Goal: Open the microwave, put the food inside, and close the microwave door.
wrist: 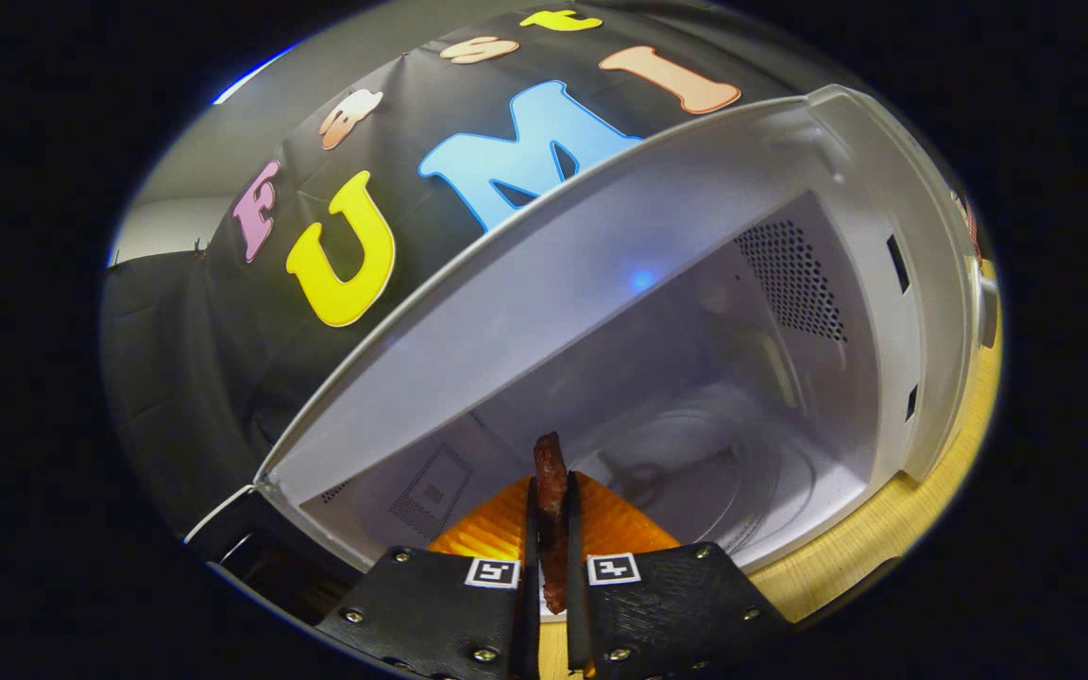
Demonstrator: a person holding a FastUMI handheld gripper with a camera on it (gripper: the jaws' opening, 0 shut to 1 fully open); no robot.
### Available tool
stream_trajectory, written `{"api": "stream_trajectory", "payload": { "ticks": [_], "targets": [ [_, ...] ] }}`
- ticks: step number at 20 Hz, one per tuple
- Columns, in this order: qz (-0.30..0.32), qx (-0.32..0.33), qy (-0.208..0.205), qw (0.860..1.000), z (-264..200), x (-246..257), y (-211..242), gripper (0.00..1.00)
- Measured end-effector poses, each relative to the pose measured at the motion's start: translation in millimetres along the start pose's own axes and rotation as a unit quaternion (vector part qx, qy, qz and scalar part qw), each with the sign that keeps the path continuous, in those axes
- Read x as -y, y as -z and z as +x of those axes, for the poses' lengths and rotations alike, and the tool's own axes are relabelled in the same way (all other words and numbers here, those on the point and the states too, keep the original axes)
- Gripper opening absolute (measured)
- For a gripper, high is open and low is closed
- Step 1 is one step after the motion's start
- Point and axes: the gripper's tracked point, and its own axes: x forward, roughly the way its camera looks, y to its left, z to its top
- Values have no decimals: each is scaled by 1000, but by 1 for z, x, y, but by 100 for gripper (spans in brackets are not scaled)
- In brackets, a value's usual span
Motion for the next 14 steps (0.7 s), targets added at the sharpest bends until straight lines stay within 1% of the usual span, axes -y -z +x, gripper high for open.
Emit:
{"api": "stream_trajectory", "payload": {
  "ticks": [2, 3, 5, 7, 8, 11, 12, 13, 14],
  "targets": [
    [5, 5, 9, 1000, 7, 9, -1, 12],
    [-4, 7, 13, 1000, 15, 12, -1, 12],
    [-10, 7, 12, 1000, 9, 14, 1, 12],
    [-10, 4, 21, 1000, 10, 18, 2, 12],
    [-11, 2, 26, 1000, 11, 20, 3, 13],
    [-15, -3, 49, 999, 12, 33, 10, 25],
    [-18, -4, 52, 998, 13, 36, 12, 32],
    [-22, -4, 52, 998, 14, 35, 14, 33],
    [-25, -6, 53, 998, 13, 36, 16, 49]
  ]
}}
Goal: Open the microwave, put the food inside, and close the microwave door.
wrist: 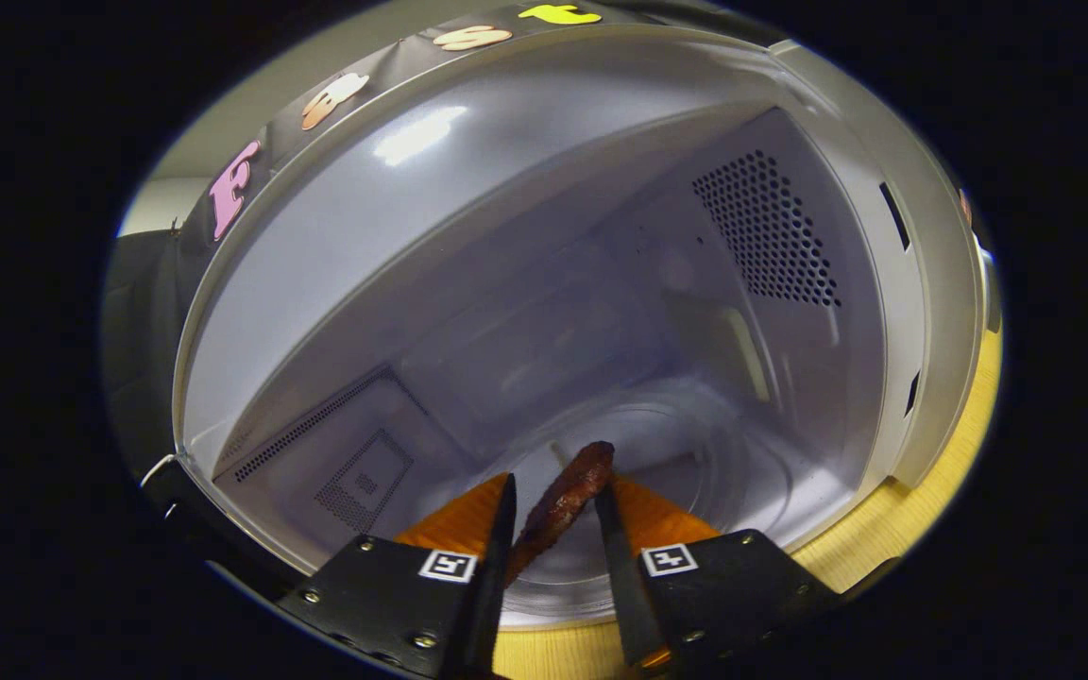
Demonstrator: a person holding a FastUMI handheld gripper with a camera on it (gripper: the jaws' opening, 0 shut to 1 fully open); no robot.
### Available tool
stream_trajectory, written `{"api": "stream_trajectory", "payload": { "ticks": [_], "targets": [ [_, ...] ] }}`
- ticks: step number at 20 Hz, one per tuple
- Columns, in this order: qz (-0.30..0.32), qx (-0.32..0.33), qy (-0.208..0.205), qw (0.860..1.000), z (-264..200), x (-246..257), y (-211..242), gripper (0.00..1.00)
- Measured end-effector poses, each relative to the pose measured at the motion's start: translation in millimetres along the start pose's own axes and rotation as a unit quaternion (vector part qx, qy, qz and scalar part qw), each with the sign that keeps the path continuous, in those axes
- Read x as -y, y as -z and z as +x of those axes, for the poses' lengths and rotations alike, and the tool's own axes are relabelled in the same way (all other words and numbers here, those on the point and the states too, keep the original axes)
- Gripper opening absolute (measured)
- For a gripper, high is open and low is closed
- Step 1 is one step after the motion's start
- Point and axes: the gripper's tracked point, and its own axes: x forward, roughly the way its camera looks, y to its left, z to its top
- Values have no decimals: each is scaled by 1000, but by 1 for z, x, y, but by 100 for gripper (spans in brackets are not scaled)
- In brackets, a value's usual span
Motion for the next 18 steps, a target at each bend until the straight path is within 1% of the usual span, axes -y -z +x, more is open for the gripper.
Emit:
{"api": "stream_trajectory", "payload": {
  "ticks": [1, 2, 4, 6, 9, 11, 13, 15, 18],
  "targets": [
    [-1, -4, 3, 1000, 2, 2, 3, 54],
    [-2, -8, 3, 1000, 3, 2, 4, 56],
    [-12, -13, 16, 1000, 3, 8, 9, 72],
    [-39, 2, 26, 999, -2, 11, 6, 72],
    [-90, 53, 34, 994, -11, 5, -13, 72],
    [-113, 87, 50, 989, -18, 8, -28, 76],
    [-118, 99, 39, 987, -19, 1, -34, 77],
    [-132, 107, 39, 985, -20, 1, -38, 78],
    [-146, 94, 30, 984, -28, -2, -31, 78]
  ]
}}
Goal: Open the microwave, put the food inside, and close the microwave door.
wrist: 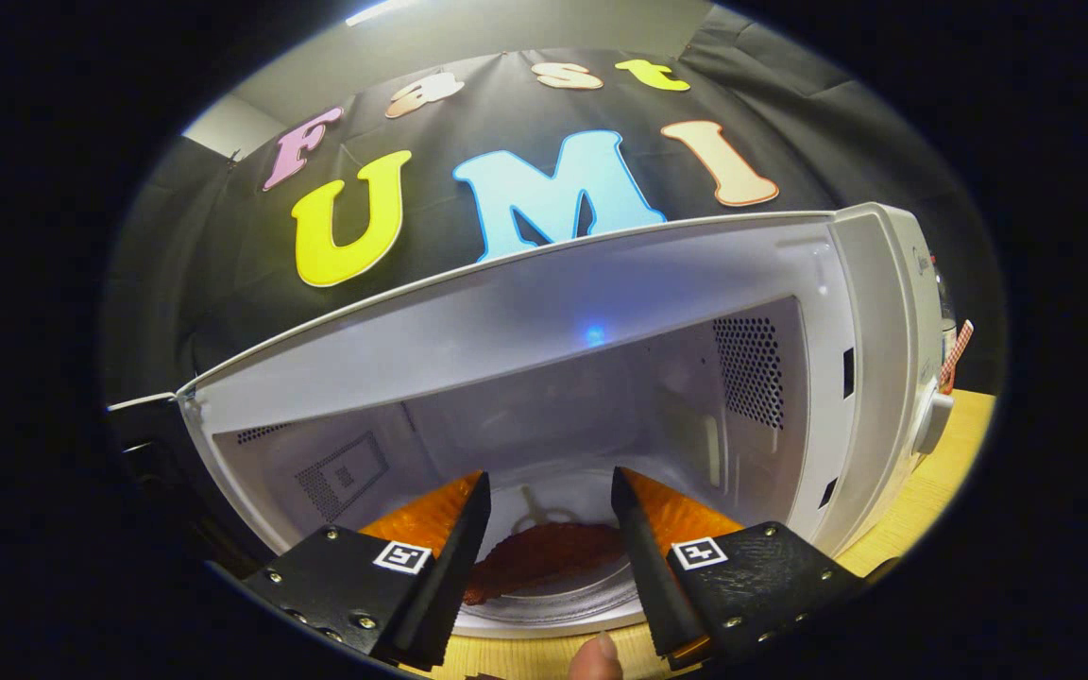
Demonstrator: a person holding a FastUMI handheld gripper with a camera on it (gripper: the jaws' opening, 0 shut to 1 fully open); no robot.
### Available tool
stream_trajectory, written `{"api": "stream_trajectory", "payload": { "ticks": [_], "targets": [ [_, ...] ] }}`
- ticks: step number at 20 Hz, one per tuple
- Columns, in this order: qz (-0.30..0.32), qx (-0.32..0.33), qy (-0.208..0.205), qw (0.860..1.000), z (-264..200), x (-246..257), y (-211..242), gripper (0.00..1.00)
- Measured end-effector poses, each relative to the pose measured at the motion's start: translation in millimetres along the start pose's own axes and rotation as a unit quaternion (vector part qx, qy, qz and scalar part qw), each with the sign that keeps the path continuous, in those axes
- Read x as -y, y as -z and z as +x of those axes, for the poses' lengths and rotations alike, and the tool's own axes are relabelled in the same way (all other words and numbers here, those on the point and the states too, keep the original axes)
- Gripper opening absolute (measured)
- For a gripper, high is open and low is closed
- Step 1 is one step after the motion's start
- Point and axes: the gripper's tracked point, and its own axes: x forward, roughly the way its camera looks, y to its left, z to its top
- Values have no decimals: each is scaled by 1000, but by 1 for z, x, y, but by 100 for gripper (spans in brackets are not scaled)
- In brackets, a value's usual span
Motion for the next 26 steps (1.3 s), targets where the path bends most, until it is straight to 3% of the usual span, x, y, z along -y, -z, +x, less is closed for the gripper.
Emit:
{"api": "stream_trajectory", "payload": {
  "ticks": [5, 10, 13, 17, 21, 24, 26],
  "targets": [
    [-38, -1, -42, 998, -50, -32, -3, 78],
    [-54, -14, -143, 988, -133, -82, -11, 78],
    [-62, -10, -227, 972, -197, -117, -29, 78],
    [-80, 62, -313, 944, -300, -152, -91, 78],
    [-17, 132, -399, 907, -390, -191, -141, 77],
    [-8, 112, -420, 900, -417, -212, -132, 77],
    [-49, 98, -424, 899, -428, -225, -113, 77]
  ]
}}
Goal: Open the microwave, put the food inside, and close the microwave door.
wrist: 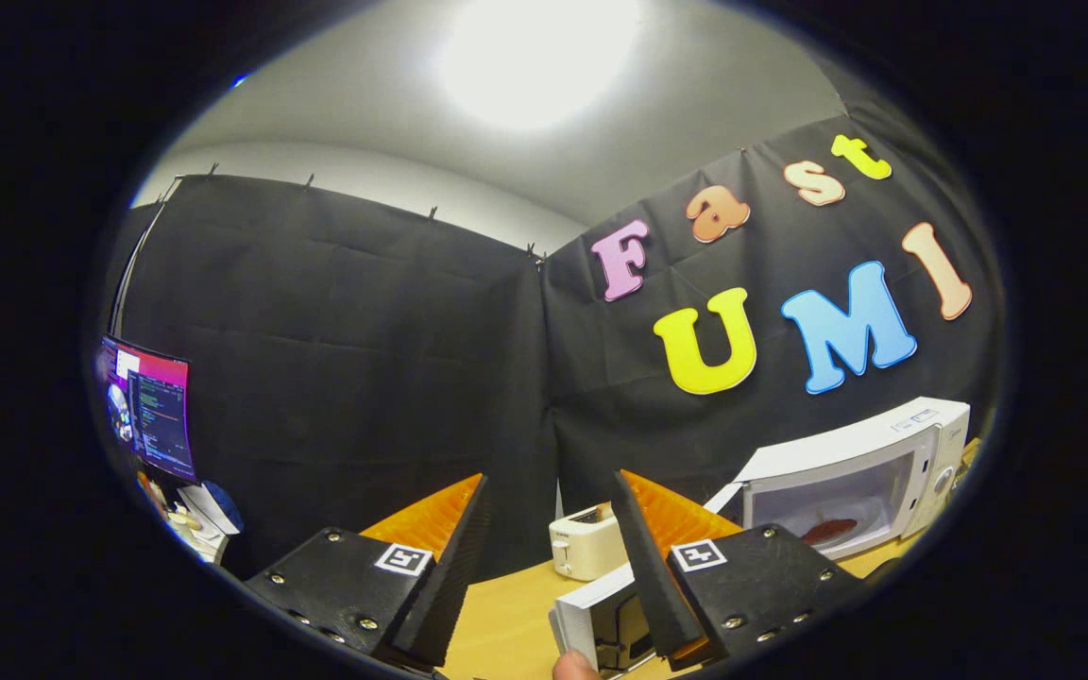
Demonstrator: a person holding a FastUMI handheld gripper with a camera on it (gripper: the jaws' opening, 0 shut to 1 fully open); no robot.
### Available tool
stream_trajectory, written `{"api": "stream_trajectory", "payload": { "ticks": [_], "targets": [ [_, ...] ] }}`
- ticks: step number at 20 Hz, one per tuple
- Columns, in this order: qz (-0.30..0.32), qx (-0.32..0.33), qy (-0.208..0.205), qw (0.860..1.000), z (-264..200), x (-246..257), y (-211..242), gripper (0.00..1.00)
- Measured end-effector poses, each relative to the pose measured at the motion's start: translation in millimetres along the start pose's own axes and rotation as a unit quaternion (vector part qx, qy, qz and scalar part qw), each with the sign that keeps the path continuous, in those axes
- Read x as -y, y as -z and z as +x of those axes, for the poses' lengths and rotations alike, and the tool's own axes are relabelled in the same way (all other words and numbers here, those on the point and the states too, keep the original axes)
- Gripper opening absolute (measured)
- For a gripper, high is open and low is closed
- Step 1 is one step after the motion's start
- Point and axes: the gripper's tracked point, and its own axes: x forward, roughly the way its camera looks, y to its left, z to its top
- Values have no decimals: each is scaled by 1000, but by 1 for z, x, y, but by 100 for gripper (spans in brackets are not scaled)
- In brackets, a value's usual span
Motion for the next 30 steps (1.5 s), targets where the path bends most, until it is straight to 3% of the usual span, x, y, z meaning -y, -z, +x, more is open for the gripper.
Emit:
{"api": "stream_trajectory", "payload": {
  "ticks": [2, 5, 12, 18, 21, 24, 25, 26, 29, 30],
  "targets": [
    [-57, -25, -8, 998, 6, -22, 18, 78],
    [-87, -70, -21, 994, 19, -51, 67, 77],
    [-90, -179, 7, 980, 25, -47, 161, 78],
    [-93, -208, 16, 974, 21, -32, 185, 74],
    [-109, -201, 49, 972, 11, -18, 182, 74],
    [-110, -187, 103, 971, 7, -1, 179, 66],
    [-105, -181, 110, 972, 6, 4, 177, 58],
    [-101, -188, 119, 970, 5, 11, 178, 39],
    [-97, -189, 161, 964, -6, 42, 177, 34],
    [-84, -182, 170, 965, -9, 55, 172, 21]
  ]
}}
